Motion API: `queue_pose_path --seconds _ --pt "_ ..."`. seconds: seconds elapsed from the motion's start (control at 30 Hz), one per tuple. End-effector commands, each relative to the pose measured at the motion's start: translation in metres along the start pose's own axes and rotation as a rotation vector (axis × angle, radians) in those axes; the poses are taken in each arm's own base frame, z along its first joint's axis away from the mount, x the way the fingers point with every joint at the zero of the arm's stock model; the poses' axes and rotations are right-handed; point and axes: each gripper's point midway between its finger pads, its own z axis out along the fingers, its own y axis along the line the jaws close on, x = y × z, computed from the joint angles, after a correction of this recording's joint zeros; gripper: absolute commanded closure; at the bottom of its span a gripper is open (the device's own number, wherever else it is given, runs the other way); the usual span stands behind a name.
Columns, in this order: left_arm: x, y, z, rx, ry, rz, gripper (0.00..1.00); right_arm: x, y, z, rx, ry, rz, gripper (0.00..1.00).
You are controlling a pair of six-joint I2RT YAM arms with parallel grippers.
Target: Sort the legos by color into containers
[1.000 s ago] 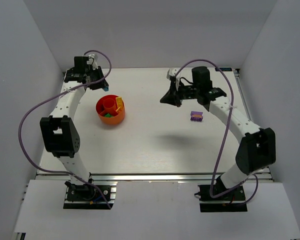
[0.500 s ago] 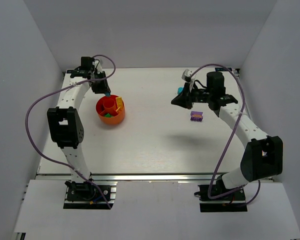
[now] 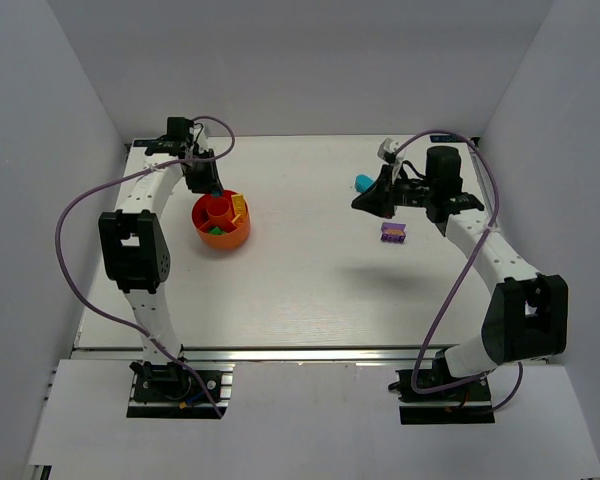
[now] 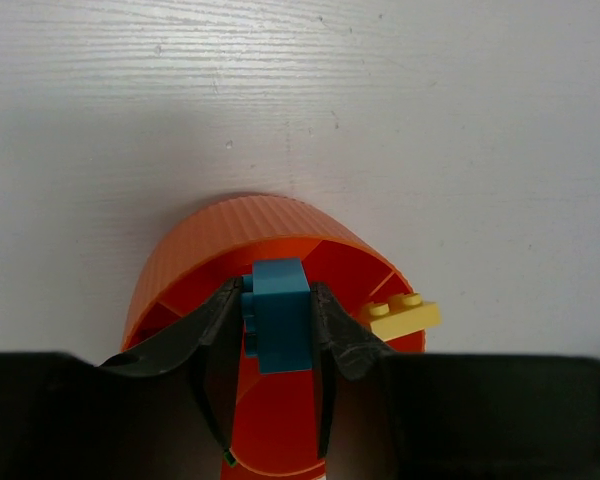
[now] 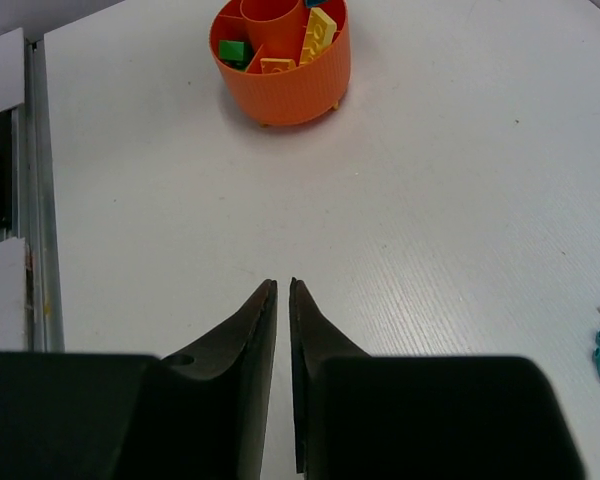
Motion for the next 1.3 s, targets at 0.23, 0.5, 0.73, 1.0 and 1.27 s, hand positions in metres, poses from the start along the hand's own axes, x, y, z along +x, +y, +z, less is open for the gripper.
queue_pose_path --seconds 0.23,0.5,0.73,1.0,1.27 --pt "-0.016 -0.004 -0.015 -0.015 -0.036 0.02 0.46 -0.016 -0.004 -0.013 0.021 -0.049 -0.045 0.57" --pt "-0.06 -0.02 -0.042 0.009 -0.146 0.018 0.38 -0.006 -0.039 -0.019 0.176 -0.002 -0.035 0.29" --pt "-0.056 -0.053 -0.097 0.172 -0.317 0.055 0.93 -0.012 -0.161 -0.025 0.575 0.135 0.021 0.19" --pt "0.028 -0.115 -0.177 0.626 -0.617 0.266 0.34 0.049 -0.262 0.004 0.718 0.365 0.208 0.21" --pt "0.059 -0.101 -0.194 0.561 -0.733 0.317 0.25 0.102 -0.278 0.03 0.672 0.461 0.207 0.15"
